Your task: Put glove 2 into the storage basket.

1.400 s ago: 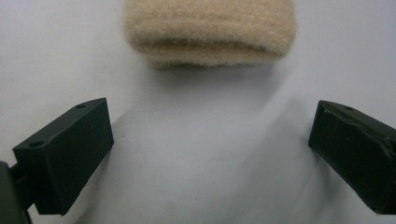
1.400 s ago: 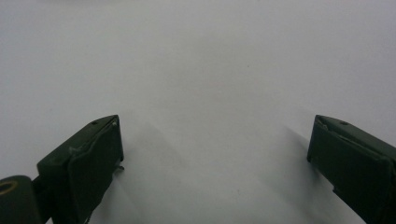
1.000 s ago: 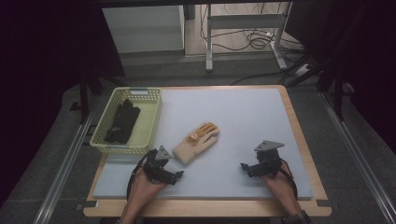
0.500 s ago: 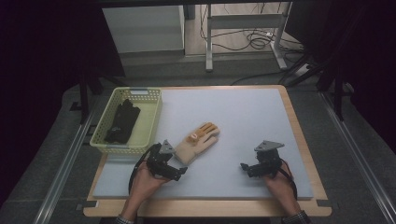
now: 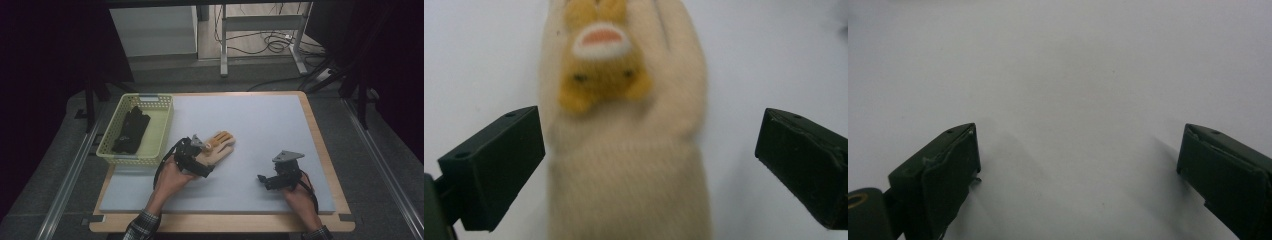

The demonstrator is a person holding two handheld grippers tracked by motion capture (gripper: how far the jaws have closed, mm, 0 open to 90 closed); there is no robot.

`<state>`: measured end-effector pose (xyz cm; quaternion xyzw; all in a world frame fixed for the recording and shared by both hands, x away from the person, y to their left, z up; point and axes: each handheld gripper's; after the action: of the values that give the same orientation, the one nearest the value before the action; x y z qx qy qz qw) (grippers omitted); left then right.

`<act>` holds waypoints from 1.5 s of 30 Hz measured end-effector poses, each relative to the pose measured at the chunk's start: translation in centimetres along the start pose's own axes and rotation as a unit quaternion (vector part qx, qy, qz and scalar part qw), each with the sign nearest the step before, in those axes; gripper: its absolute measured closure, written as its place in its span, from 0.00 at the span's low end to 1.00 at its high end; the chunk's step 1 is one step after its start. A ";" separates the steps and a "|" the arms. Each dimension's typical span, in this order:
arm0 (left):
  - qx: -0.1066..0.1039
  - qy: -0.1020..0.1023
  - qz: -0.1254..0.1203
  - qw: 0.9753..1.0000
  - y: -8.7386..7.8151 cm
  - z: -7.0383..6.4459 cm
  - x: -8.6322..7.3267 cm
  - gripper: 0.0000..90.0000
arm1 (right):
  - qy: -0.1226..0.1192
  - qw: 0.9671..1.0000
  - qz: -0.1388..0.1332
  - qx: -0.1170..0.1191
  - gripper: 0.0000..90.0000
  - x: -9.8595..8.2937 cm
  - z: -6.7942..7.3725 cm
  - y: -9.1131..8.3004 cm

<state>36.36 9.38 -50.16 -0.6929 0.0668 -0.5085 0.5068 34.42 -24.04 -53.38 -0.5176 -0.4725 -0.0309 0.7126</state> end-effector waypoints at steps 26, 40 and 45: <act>-0.016 0.015 0.037 0.999 3.9 1.4 1.0 0.42 | 0.002 1.000 -0.001 0.001 0.04 0.0 0.0 0.0; -0.042 -0.010 0.027 0.999 2.5 1.5 1.8 0.63 | 0.002 1.000 0.000 0.001 0.04 0.0 0.0 0.0; -0.031 -0.017 0.018 0.999 1.4 1.9 2.7 0.63 | 0.002 1.000 0.000 0.001 0.04 0.0 0.0 0.0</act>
<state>39.72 8.27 -49.50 -0.7154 0.0859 -0.4854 0.4952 34.40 -24.02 -53.38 -0.5169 -0.4716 -0.0318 0.7137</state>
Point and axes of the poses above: each handheld gripper's, and its own axes: y roughly forward along the jaws, x roughly out of its top, z roughly to its left, and after that the axes turned 6 degrees about y, right-handed
